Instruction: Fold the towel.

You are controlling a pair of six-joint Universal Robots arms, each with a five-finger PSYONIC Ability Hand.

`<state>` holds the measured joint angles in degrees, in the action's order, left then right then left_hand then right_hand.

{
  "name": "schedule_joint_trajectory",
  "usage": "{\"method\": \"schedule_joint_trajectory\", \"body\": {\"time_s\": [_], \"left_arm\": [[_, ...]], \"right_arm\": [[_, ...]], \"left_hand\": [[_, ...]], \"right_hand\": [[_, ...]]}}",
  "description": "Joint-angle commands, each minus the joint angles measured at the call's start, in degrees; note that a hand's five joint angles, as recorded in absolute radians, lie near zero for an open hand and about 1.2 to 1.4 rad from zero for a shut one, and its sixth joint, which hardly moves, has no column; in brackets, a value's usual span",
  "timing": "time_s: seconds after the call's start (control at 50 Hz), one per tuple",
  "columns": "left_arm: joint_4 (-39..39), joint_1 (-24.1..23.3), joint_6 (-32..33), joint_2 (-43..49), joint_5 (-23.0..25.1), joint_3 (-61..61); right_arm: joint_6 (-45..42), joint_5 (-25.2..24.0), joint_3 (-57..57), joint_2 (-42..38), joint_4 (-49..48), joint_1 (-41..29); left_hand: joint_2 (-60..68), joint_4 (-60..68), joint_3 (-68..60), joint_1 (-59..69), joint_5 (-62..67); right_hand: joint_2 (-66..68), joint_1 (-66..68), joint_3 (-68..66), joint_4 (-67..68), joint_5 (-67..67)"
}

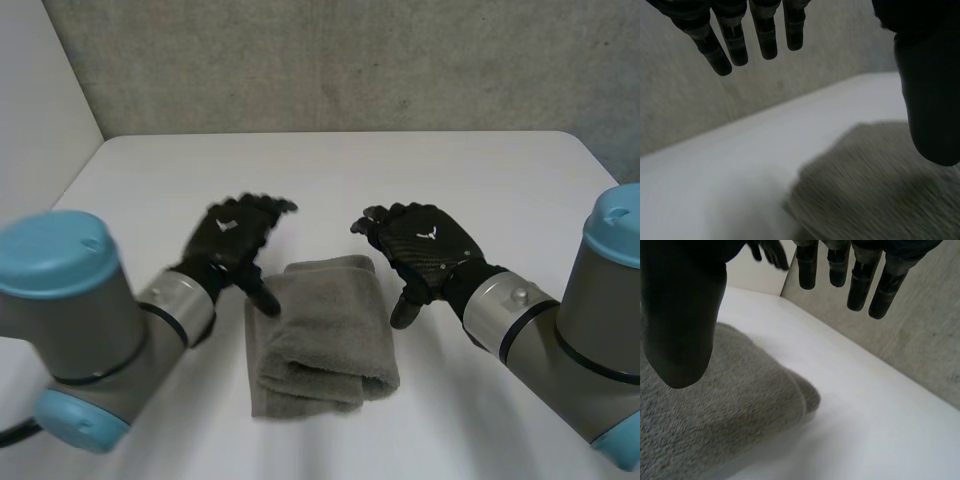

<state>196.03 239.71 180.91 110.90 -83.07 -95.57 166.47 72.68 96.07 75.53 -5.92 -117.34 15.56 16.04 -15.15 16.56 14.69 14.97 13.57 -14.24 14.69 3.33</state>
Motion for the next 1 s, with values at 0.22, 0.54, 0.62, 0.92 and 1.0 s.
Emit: {"method": "schedule_joint_trajectory", "body": {"time_s": [0.22, 0.54, 0.62, 0.92, 1.0], "left_arm": [[-3.5, -3.2, 1.7, 8.1, -7.5, 1.0], [-6.2, -4.4, 2.5, -7.0, -7.9, 2.6], [-10.6, -2.0, 2.5, -13.7, -8.8, 5.0], [-19.3, 5.1, 2.2, -20.6, -11.9, 9.3], [-19.1, 5.1, 2.1, -20.6, -11.9, 8.5]], "right_arm": [[0.8, 0.6, -5.5, -16.9, 0.9, -1.1], [6.1, 7.4, -7.5, 4.5, 2.8, 0.3], [6.7, 12.4, -8.1, 10.6, 4.5, 4.0], [6.6, 15.6, -9.4, 16.2, 9.3, 11.3], [6.5, 15.6, -9.4, 16.3, 9.3, 11.3]], "left_hand": [[-2.0, -2.5, 1.6, -3.0, -11.1], [-3.0, -3.5, 2.6, -4.0, -12.1], [-3.2, -3.6, 2.8, -4.2, -12.3], [-4.7, -5.2, 4.3, -5.7, -13.8], [-4.8, -5.3, 4.4, -5.8, -14.0]], "right_hand": [[-5.0, -3.6, 4.2, -4.7, -3.3], [-5.0, -3.6, 4.2, -4.7, -3.3], [-5.0, -3.6, 4.2, -4.7, -3.3], [-5.0, -3.6, 4.2, -4.7, -3.3], [-5.0, -3.6, 4.2, -4.7, -3.3]]}}
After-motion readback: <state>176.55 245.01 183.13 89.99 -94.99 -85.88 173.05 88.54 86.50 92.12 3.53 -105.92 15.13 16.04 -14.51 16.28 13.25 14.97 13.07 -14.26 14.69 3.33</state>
